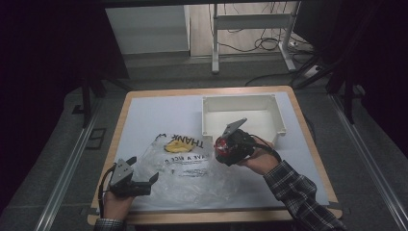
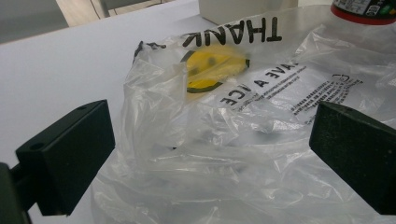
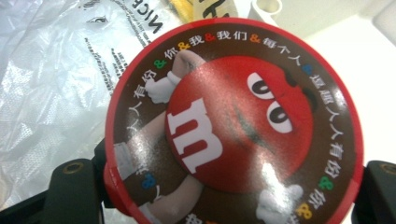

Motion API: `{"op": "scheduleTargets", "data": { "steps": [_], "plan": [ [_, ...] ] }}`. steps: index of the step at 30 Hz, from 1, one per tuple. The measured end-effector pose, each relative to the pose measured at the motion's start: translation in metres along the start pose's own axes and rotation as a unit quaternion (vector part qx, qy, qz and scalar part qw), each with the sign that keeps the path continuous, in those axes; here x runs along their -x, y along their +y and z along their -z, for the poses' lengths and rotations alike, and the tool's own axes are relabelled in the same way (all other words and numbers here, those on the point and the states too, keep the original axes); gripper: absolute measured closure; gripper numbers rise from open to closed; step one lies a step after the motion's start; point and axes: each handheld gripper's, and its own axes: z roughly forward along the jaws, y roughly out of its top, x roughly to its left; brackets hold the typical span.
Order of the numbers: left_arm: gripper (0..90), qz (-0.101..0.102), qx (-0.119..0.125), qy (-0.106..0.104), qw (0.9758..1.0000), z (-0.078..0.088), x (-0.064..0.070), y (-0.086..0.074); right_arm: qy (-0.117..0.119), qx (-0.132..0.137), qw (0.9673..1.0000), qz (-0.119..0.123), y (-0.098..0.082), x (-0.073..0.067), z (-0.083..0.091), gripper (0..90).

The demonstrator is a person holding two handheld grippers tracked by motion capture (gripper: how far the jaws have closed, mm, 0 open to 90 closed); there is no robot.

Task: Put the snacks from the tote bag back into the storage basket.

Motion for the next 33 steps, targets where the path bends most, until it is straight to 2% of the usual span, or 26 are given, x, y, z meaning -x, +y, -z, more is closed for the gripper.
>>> {"op": "scheduleTargets", "data": {
  "steps": [17,33],
  "plan": [
    [0.1,-0.001,-0.001,0.000,1.0000,0.000,0.000,0.000,-0.013,0.000,0.9999,-0.009,0.000,0.022,0.002,25.7],
    [0.0,-0.001,-0.001,-0.001,1.0000,0.000,0.000,0.000,-0.013,0.005,0.9998,-0.014,0.005,0.043,0.003,25.7]
  ]
}}
